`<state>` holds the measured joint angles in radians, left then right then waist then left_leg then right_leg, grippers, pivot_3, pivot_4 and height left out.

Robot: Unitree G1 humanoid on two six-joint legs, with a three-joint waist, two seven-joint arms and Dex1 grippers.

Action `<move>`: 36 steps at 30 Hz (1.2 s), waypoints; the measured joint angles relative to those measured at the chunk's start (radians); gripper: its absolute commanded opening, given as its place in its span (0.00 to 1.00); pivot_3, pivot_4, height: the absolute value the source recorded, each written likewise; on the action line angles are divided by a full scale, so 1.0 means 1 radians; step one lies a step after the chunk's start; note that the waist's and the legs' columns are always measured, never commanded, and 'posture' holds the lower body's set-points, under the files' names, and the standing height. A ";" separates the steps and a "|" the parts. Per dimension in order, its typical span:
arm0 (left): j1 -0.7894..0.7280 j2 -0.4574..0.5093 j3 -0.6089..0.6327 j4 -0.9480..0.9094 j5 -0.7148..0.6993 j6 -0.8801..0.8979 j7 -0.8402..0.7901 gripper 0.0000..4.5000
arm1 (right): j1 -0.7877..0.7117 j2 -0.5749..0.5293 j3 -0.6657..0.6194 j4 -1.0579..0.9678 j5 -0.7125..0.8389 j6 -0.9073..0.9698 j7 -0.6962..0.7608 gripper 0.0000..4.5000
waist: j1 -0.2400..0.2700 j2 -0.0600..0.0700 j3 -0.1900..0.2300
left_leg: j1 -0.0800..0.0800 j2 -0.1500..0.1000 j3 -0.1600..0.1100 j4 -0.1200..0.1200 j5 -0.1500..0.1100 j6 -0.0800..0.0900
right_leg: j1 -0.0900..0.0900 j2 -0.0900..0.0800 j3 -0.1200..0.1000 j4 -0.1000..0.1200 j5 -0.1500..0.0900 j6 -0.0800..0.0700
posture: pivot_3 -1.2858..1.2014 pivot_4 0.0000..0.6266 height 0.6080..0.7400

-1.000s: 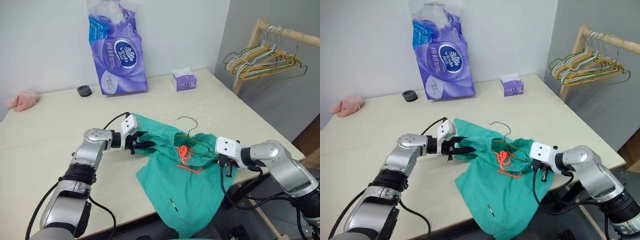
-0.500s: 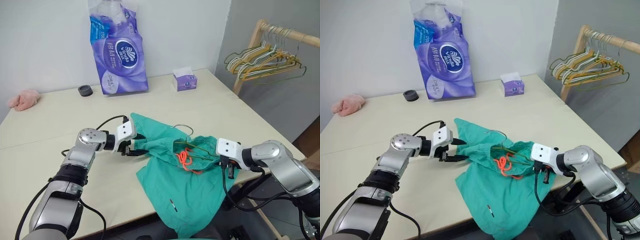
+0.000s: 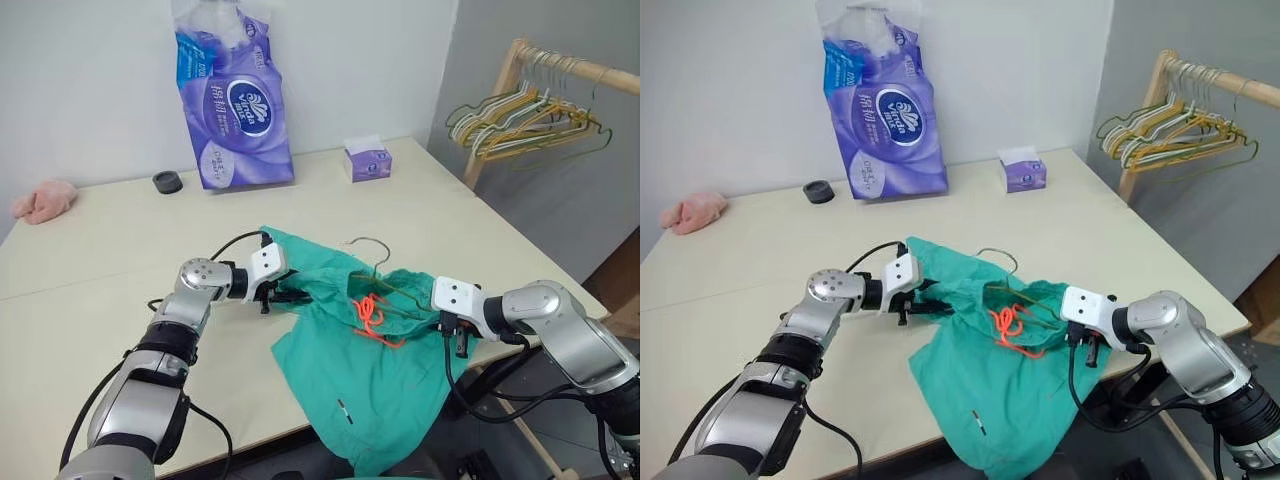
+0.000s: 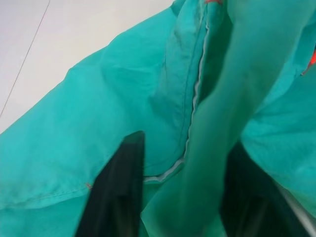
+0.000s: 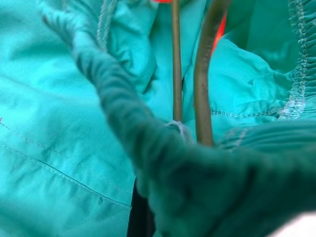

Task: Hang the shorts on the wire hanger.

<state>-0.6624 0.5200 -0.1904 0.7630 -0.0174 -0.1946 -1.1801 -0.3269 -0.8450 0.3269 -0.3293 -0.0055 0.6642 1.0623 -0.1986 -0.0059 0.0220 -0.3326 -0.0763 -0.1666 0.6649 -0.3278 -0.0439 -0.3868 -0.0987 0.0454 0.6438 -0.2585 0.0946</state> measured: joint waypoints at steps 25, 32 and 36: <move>-0.027 0.036 0.001 0.176 0.085 -0.189 0.109 0.01 | 0.110 -0.139 -0.074 -0.049 0.087 -0.004 0.009 0.00 | 0.004 0.000 0.000 | 0.000 0.000 0.000 0.000 0.000 0.000 | 0.001 -0.001 0.000 0.000 0.000 0.000 | 0.41 0.00 1.00; -0.027 0.036 0.000 0.191 0.109 -0.218 0.126 0.01 | 0.121 -0.158 -0.079 -0.046 0.101 -0.004 0.008 0.00 | 0.002 0.000 0.000 | 0.000 0.000 0.000 0.000 0.000 0.000 | 0.001 0.000 -0.001 0.000 0.000 0.001 | 0.41 0.00 1.00; -0.027 0.036 0.000 0.192 0.124 -0.234 0.130 0.01 | 0.121 -0.158 -0.082 -0.042 0.122 0.017 0.009 0.00 | 0.003 0.000 0.000 | 0.000 0.000 0.000 0.000 0.000 0.000 | 0.001 0.000 -0.001 0.000 0.000 0.001 | 0.41 0.00 1.00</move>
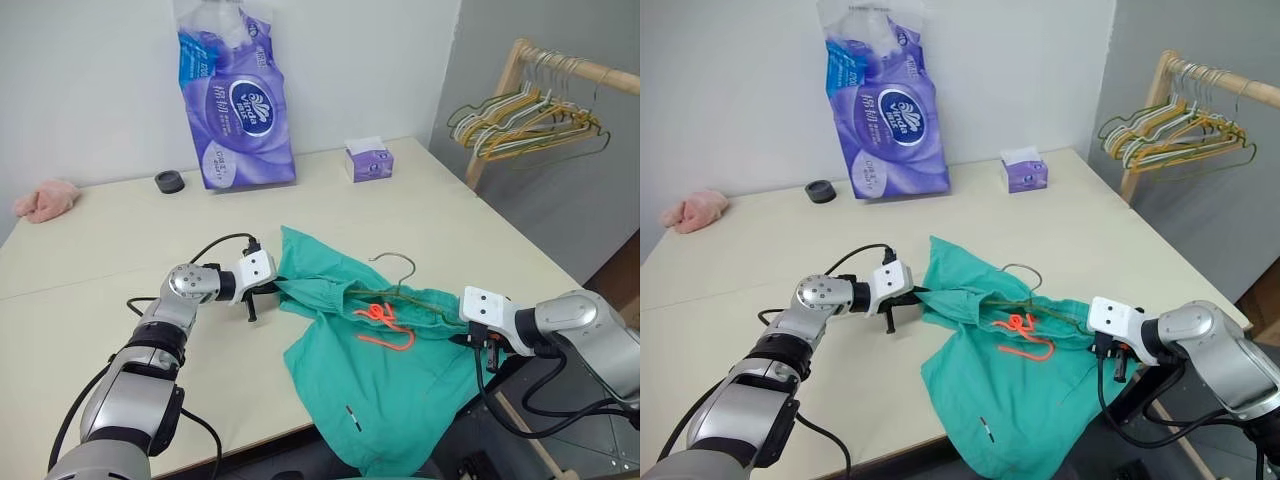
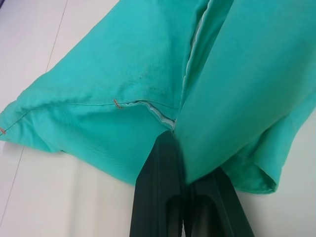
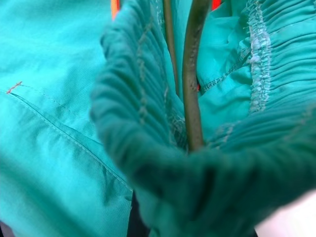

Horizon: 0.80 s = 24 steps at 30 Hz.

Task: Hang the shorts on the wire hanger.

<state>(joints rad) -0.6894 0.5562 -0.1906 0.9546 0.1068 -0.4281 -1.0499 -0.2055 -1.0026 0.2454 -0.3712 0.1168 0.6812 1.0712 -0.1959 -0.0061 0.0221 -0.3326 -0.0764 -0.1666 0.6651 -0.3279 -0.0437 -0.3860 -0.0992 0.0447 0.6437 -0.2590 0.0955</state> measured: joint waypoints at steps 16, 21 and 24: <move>0.065 -0.016 0.001 -0.058 0.009 0.008 0.036 0.01 | -0.092 0.070 -0.036 -0.004 0.107 0.138 -0.031 0.00 | -0.001 0.000 0.000 | 0.000 0.000 0.000 0.000 0.000 0.000 | 0.000 0.000 0.000 0.000 0.000 0.000 | 0.42 0.00 1.00; 0.096 -0.040 0.014 -0.110 -0.031 0.053 0.033 0.20 | -0.102 0.073 -0.035 -0.017 0.113 0.146 -0.032 0.00 | 0.001 0.000 0.000 | 0.000 0.000 0.000 0.000 0.000 0.000 | 0.000 -0.001 0.000 0.000 0.000 0.000 | 0.42 0.00 1.00; 0.097 -0.042 0.032 -0.137 -0.052 0.076 0.039 0.39 | -0.102 0.073 -0.035 -0.019 0.121 0.150 -0.032 0.00 | 0.000 0.000 0.000 | 0.000 0.000 0.000 0.000 0.000 0.000 | 0.000 -0.001 0.000 0.000 0.000 0.000 | 0.42 0.00 1.00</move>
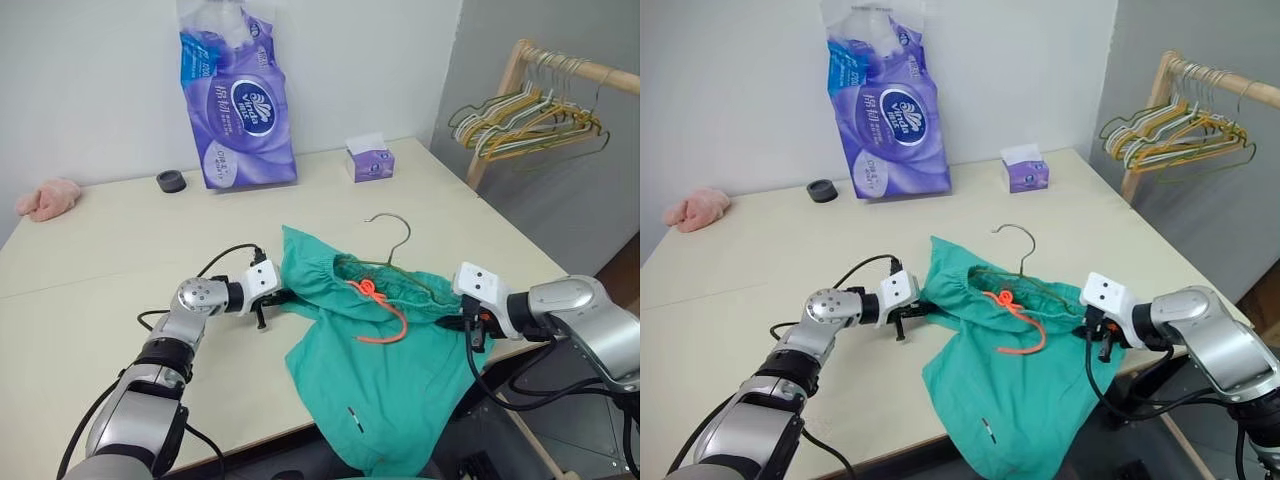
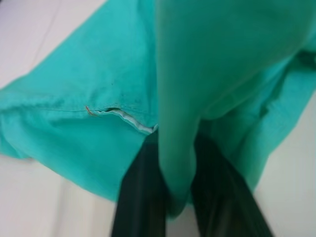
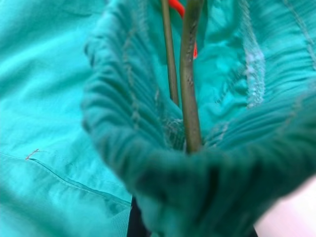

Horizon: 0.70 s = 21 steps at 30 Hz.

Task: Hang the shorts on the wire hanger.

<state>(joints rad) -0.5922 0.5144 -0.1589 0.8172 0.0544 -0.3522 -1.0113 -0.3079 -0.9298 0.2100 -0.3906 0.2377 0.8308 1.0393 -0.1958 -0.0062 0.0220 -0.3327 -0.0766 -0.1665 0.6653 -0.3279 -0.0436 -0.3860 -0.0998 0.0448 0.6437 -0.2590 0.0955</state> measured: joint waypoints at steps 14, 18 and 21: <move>0.131 0.037 0.101 -0.557 -0.338 0.480 -0.082 0.53 | 0.194 0.108 -0.227 -0.138 0.101 0.231 -0.190 0.00 | 0.000 0.000 -0.001 | -0.008 -0.002 -0.002 0.004 -0.001 0.002 | -0.003 -0.003 -0.002 0.000 0.000 -0.001 | 0.37 0.00 1.00; 0.118 -0.001 0.015 -0.769 -0.430 0.659 -0.140 0.53 | 0.325 0.194 -0.384 -0.202 0.124 0.331 -0.293 0.00 | -0.017 0.002 -0.002 | -0.011 -0.001 -0.001 0.012 -0.003 0.004 | -0.002 -0.001 -0.002 0.001 0.001 0.001 | 0.35 0.01 1.00; 0.072 -0.030 -0.027 -0.822 -0.449 0.701 -0.175 0.53 | 0.377 0.261 -0.492 -0.267 0.144 0.443 -0.359 0.00 | -0.032 0.007 -0.004 | -0.010 0.000 -0.001 0.012 -0.005 0.008 | -0.002 0.000 -0.002 0.001 0.001 0.002 | 0.34 0.02 1.00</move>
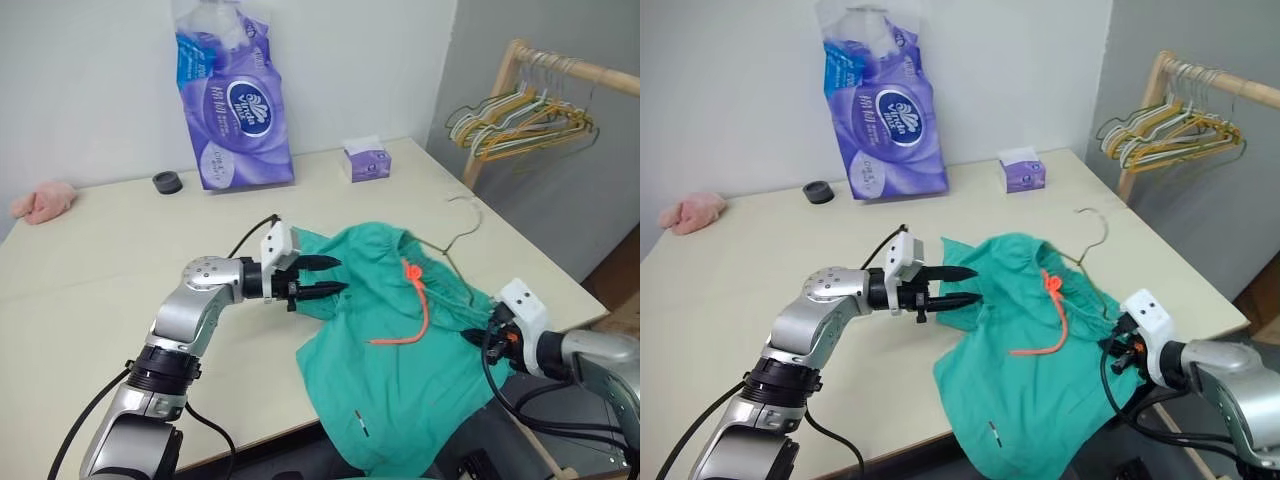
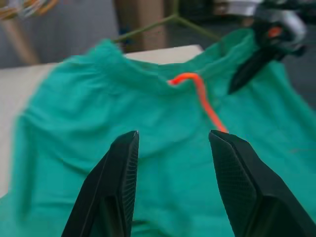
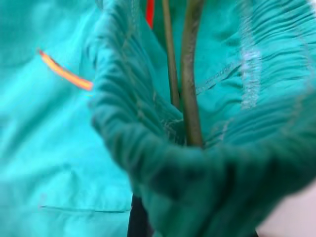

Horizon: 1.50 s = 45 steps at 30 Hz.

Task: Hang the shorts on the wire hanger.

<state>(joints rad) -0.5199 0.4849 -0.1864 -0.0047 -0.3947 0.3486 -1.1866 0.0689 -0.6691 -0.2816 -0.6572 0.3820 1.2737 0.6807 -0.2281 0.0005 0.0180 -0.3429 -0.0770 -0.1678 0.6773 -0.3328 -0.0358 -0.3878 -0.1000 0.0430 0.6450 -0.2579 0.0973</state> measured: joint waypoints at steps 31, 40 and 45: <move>-0.448 -0.593 -0.160 0.272 0.299 -0.142 0.452 0.53 | -0.781 -0.383 -0.232 0.810 0.032 0.324 -0.440 0.00 | -0.115 0.015 0.009 | -0.002 -0.016 0.009 0.002 -0.008 0.014 | 0.003 -0.016 0.004 -0.003 -0.009 0.015 | 0.34 0.05 1.00; -0.587 -0.629 -0.132 0.378 0.310 -0.163 0.523 0.53 | -0.973 -0.478 0.002 1.273 -0.105 0.091 -0.390 0.00 | -0.117 0.023 0.015 | -0.001 -0.021 0.013 0.003 -0.008 0.015 | 0.005 -0.022 0.006 -0.003 -0.013 0.023 | 0.35 0.06 1.00; -0.620 -0.634 -0.124 0.430 0.309 -0.183 0.531 0.53 | -1.088 -0.502 0.127 1.486 -0.194 -0.058 -0.315 0.00 | -0.128 0.026 0.017 | -0.001 -0.022 0.016 0.002 -0.008 0.015 | 0.005 -0.022 0.006 -0.003 -0.013 0.024 | 0.35 0.05 1.00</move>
<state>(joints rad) -1.1398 -0.1488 -0.3101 0.4254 -0.0854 0.1654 -0.6557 -1.0193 -1.1713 -0.1543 0.8284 0.1884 1.2154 0.3657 -0.3563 0.0261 0.0346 -0.3438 -0.0986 -0.1515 0.6797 -0.3405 -0.0210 -0.3826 -0.1224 0.0491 0.6417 -0.2713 0.1216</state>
